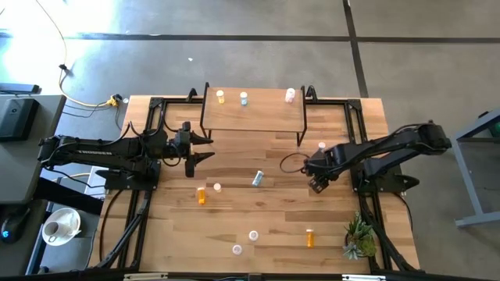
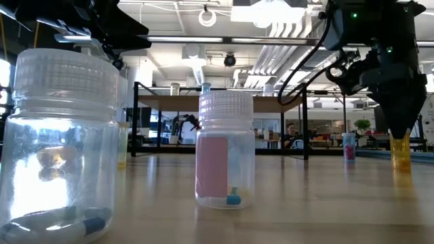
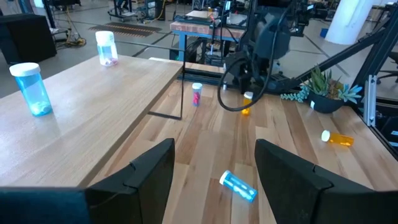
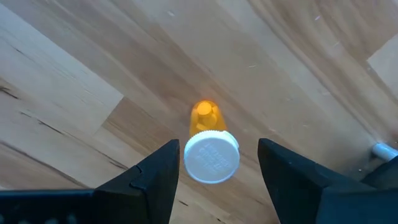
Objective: Pick and place medicine bottles onto shelf by color
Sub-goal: Put the top right orange pill bottle on the shelf
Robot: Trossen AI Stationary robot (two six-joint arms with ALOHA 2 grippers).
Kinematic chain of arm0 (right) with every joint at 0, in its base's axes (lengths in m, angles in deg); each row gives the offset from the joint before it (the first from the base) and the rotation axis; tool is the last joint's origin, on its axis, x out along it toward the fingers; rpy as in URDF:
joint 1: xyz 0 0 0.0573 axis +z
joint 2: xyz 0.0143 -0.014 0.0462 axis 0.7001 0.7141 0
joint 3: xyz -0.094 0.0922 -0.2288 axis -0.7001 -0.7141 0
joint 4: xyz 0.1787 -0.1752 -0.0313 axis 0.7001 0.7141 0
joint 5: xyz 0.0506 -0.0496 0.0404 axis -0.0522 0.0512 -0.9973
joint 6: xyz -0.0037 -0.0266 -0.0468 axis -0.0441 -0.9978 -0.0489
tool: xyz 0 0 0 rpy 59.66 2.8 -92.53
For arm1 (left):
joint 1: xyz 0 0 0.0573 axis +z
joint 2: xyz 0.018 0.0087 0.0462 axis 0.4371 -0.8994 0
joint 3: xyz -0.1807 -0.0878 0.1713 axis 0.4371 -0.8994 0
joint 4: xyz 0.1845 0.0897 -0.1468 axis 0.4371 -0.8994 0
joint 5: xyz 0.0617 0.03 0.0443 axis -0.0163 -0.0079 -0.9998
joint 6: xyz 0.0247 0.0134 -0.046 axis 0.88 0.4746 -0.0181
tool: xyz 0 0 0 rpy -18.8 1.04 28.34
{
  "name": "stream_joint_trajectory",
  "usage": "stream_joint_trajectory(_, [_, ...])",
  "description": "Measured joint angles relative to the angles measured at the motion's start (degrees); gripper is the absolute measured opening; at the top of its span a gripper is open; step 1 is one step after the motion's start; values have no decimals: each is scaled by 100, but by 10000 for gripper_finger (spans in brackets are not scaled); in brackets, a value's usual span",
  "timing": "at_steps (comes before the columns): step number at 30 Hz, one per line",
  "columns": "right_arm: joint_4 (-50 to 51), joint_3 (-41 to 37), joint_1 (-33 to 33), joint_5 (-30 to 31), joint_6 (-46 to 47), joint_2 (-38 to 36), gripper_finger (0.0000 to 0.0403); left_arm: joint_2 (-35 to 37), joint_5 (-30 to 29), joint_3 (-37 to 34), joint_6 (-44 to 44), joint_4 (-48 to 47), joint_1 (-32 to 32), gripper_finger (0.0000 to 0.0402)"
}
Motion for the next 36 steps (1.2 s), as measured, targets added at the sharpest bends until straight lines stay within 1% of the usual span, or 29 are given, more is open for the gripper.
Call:
stream_joint_trajectory(4, [-20, 0, 18, -2, 31, 53, 200, 0, 0, 0, 8, 0, 1, 211])
stream_joint_trajectory(9, [-38, 0, 18, -3, 31, 53, 154, 0, 0, 0, 8, 1, 1, 211])
stream_joint_trajectory(12, [-38, 0, 18, -128, 33, 53, 124, 0, 0, 0, 8, 0, 1, 211])
stream_joint_trajectory(16, [-46, 2, 14, -270, 35, 48, 99, -2, 0, 0, 10, 1, 1, 211])
stream_joint_trajectory(19, [-76, 72, 12, -441, 33, 53, 96, -2, 0, 0, 11, 0, 1, 211])
stream_joint_trajectory(22, [-132, 277, 14, -470, 33, 53, 99, -1, 0, 0, 11, 0, 1, 211])
stream_joint_trajectory(30, [-327, 1102, -93, -407, -35, 53, 99, -2, 2, 0, 13, -133, 1, 211])
stream_joint_trajectory(36, [-549, 1841, -471, -186, -679, 178, 99, -1, 2, 0, 13, -134, 0, 211])
